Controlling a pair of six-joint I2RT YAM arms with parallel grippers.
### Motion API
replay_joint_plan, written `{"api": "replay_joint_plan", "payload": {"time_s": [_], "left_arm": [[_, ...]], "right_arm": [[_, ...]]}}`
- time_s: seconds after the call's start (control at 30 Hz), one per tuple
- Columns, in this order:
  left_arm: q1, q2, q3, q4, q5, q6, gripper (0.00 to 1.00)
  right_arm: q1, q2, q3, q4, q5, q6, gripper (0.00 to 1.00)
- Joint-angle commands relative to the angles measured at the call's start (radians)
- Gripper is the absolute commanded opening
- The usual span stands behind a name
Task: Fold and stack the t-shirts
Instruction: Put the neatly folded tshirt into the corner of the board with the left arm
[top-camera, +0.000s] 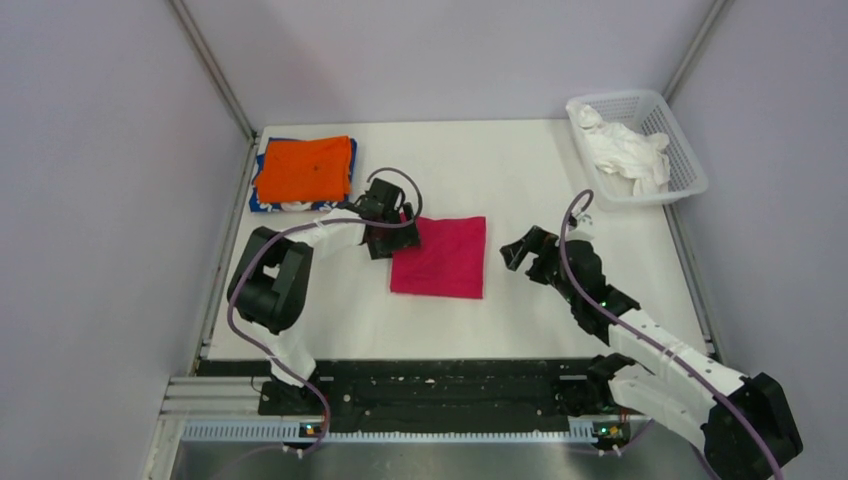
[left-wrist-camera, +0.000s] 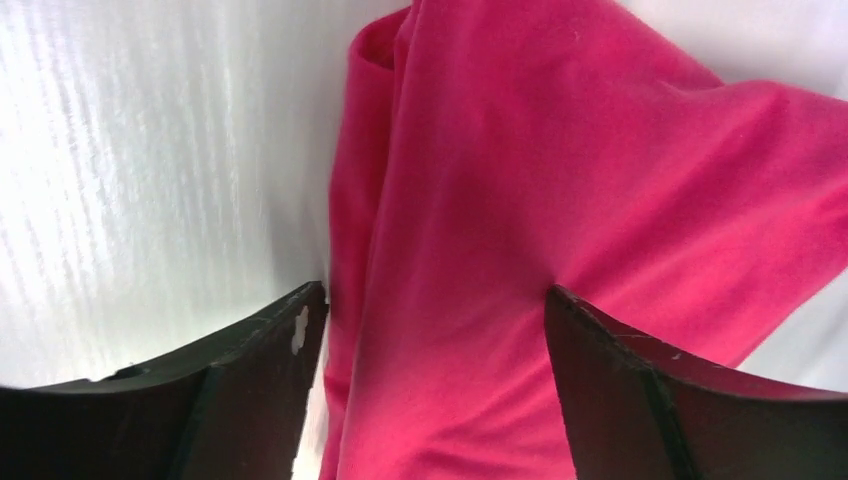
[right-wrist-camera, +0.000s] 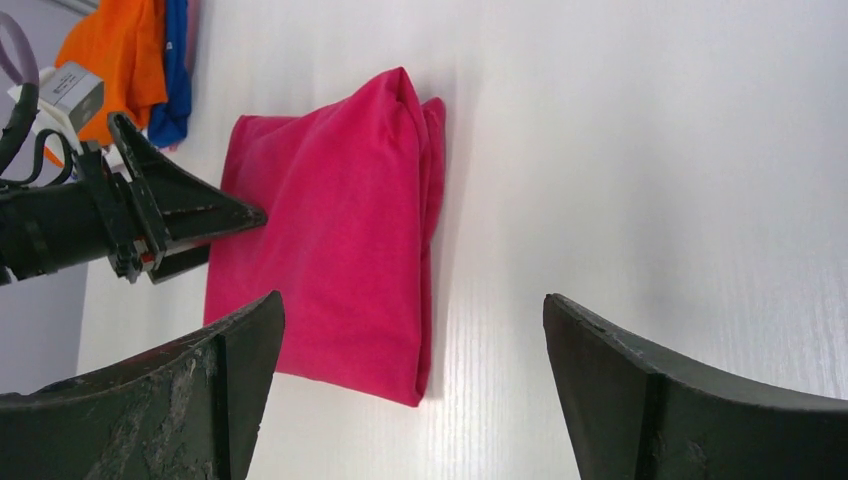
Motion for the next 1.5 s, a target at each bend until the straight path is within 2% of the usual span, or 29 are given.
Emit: {"api": "replay_joint_plan", "payload": {"time_s": [0.0, 0.13, 0.23, 0.33, 0.43, 0.6, 0.73, 0.87, 0.93, 0.97, 1.3, 1.47], "left_arm": [[-0.018, 0.072, 0.029, -0.003, 0.056, 0.018, 0.79], [-0.065, 0.102, 0.034, -0.016, 0.044, 0.016, 0.70], [-0.113, 0.125, 0.061, -0.066, -0.085, 0.005, 0.59], [-0.173, 0.176, 0.125, -0.169, -0.245, -0.010, 0.39], [-0.215, 0.236, 0.216, -0.259, -0.374, -0.022, 0.00], [-0.236, 0.247, 0.350, -0.364, -0.594, -0.006, 0.00], [-0.236, 0.186, 0.404, -0.299, -0.728, 0.140, 0.00], [-0.233, 0.154, 0.439, -0.172, -0.873, 0.413, 0.00], [-0.219, 0.127, 0.420, -0.021, -0.904, 0.622, 0.00], [-0.208, 0.117, 0.420, 0.018, -0.919, 0.676, 0.00], [-0.069, 0.060, 0.493, 0.195, -0.869, 1.030, 0.00], [0.015, 0.067, 0.615, 0.103, -0.823, 1.051, 0.00]], "right_arm": [[-0.007, 0.012, 0.030, -0.024, 0.014, -0.039, 0.99], [-0.016, 0.009, 0.035, -0.045, 0.028, -0.040, 0.99], [-0.021, -0.004, 0.031, -0.051, 0.031, -0.042, 0.99], [-0.024, -0.016, 0.026, -0.056, 0.036, -0.042, 0.99], [-0.029, -0.025, 0.025, -0.064, 0.040, -0.043, 0.99], [-0.030, -0.032, 0.001, -0.038, 0.053, -0.040, 0.99], [-0.030, -0.031, -0.004, -0.030, 0.052, -0.037, 0.99], [-0.030, -0.039, -0.007, -0.036, 0.066, -0.038, 0.99], [-0.030, -0.048, -0.013, -0.033, 0.069, -0.036, 0.99], [-0.030, -0.051, -0.015, -0.031, 0.070, -0.036, 0.99], [-0.030, -0.047, -0.024, -0.023, 0.092, -0.039, 0.99], [-0.030, -0.038, -0.021, -0.022, 0.097, -0.041, 0.99]]}}
